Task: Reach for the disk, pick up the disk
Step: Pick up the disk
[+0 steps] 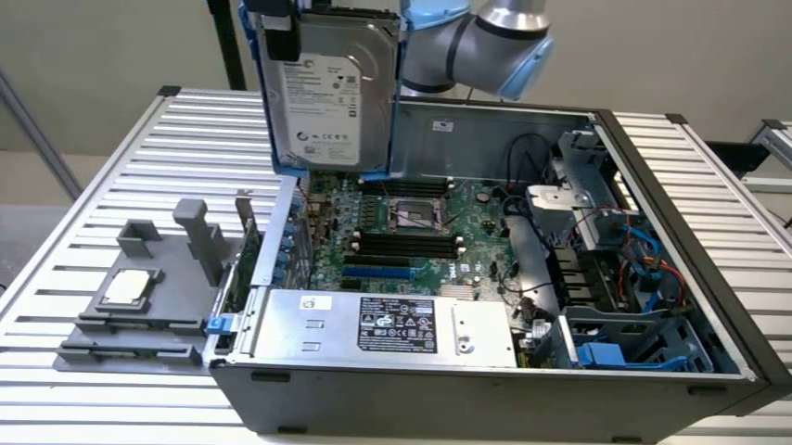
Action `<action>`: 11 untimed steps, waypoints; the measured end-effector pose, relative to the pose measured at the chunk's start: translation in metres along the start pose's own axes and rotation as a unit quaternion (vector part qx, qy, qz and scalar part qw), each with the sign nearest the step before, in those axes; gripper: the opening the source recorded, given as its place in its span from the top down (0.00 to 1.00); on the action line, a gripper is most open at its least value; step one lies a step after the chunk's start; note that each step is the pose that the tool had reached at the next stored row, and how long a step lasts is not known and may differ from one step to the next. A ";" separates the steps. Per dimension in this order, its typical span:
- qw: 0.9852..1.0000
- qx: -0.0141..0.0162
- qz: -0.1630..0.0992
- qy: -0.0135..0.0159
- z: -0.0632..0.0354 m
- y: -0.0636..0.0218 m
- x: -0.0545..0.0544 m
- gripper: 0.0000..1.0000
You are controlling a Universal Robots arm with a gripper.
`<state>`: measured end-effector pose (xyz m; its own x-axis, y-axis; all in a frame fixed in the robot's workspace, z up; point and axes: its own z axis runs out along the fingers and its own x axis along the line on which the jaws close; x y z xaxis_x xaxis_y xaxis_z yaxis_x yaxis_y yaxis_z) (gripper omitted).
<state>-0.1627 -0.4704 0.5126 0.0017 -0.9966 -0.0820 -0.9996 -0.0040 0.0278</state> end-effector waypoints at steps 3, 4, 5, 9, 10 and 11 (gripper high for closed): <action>1.000 0.000 0.000 0.000 -0.0009 -0.0133 0.004 0.67; 1.000 0.000 0.000 0.000 -0.0012 -0.0180 0.006 0.67; 1.000 0.000 0.000 0.000 -0.0014 -0.0226 0.007 0.67; 1.000 0.000 0.000 -0.001 -0.0023 -0.0407 0.013 0.67; 1.000 0.000 0.000 -0.001 -0.0026 -0.0453 0.015 0.67; 1.000 0.000 0.000 -0.001 -0.0029 -0.0498 0.016 0.67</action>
<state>-0.1128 -0.4865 0.5128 0.0016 -0.9964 -0.0844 -0.9996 -0.0040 0.0280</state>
